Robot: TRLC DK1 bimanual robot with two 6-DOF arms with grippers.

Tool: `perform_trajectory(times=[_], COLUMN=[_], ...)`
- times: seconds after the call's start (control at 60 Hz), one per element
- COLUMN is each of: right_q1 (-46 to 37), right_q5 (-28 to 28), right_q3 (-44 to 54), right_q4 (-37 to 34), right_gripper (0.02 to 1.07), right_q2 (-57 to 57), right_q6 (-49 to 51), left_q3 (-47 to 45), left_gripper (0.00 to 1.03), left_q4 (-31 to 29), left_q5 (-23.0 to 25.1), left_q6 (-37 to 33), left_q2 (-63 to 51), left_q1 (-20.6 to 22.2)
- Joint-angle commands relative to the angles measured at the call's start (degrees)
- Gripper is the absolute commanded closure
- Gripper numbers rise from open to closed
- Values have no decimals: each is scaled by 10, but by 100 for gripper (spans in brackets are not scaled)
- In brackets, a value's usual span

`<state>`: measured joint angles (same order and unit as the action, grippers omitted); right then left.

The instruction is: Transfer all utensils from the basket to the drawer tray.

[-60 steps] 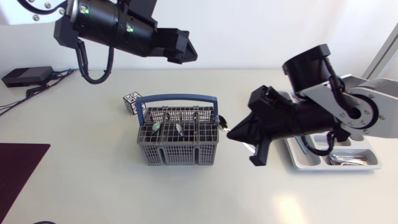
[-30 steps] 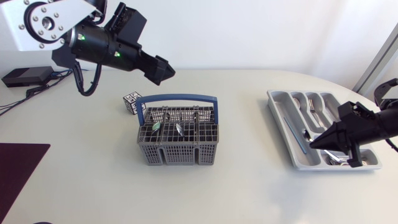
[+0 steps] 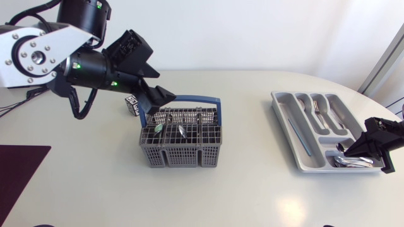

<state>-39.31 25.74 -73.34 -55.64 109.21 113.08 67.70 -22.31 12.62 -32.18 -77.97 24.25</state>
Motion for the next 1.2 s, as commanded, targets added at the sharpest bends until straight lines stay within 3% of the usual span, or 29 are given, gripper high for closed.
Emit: perform_trajectory(times=[0.0,0.133,0.3,0.467,0.567,0.9,1.083,1.183], right_q1=[-8,-11,-16,-17,-14,19,54,78], right_q5=[-15,-43,-61,-46,-38,19,44,56], right_q3=[3,36,53,78,98,174,203,220], right_q4=[29,94,116,115,110,82,23,6], right_gripper=[91,86,72,61,58,40,40,40], right_q2=[19,18,12,-32,-66,-187,-254,-286], right_q6=[36,46,52,50,44,-25,-46,-65], left_q3=[-33,-66,-128,-204,-225,-215,-224,-224], left_gripper=[5,5,5,5,6,7,8,16], left_q4=[9,9,25,145,193,212,215,213], left_q5=[3,4,-14,-109,-128,-137,-137,-132], left_q6=[-59,-117,-213,-308,-353,-419,-476,-517], left_q2=[21,35,52,56,55,56,58,60], left_q1=[7,17,52,99,106,92,92,95])
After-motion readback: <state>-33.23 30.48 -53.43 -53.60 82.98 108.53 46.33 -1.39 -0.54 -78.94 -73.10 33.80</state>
